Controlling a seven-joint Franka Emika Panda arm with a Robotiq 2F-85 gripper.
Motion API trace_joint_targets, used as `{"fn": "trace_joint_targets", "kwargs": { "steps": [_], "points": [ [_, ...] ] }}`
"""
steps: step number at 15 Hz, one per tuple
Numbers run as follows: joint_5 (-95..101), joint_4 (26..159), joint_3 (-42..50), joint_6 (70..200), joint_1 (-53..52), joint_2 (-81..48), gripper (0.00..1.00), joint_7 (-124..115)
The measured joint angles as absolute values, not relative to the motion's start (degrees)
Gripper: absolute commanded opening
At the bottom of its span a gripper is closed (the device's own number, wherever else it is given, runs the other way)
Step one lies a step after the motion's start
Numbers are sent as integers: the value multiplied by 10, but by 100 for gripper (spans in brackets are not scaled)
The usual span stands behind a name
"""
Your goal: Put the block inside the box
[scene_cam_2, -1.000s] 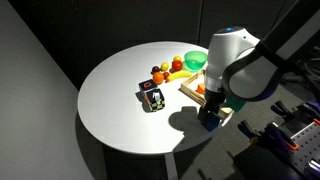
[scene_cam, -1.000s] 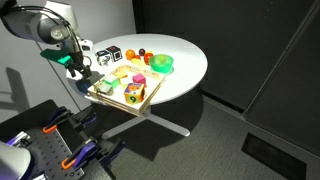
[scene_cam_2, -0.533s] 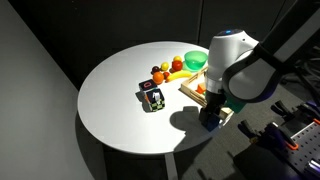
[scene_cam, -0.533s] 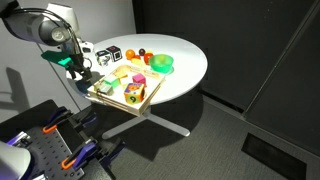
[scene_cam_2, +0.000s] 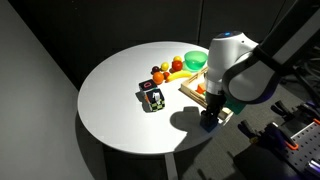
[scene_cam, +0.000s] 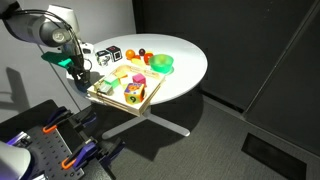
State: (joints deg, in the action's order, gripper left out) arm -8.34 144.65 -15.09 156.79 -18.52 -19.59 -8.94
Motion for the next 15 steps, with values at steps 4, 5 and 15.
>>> {"fn": "trace_joint_targets", "kwargs": {
  "steps": [4,5,15],
  "points": [
    [-83,1446,-151,1568,-185,-191,31,-89],
    [-83,1446,-151,1567,-185,-189,31,-89],
    [-98,1450,-164,1560,-150,-141,31,-56]
  ]
}}
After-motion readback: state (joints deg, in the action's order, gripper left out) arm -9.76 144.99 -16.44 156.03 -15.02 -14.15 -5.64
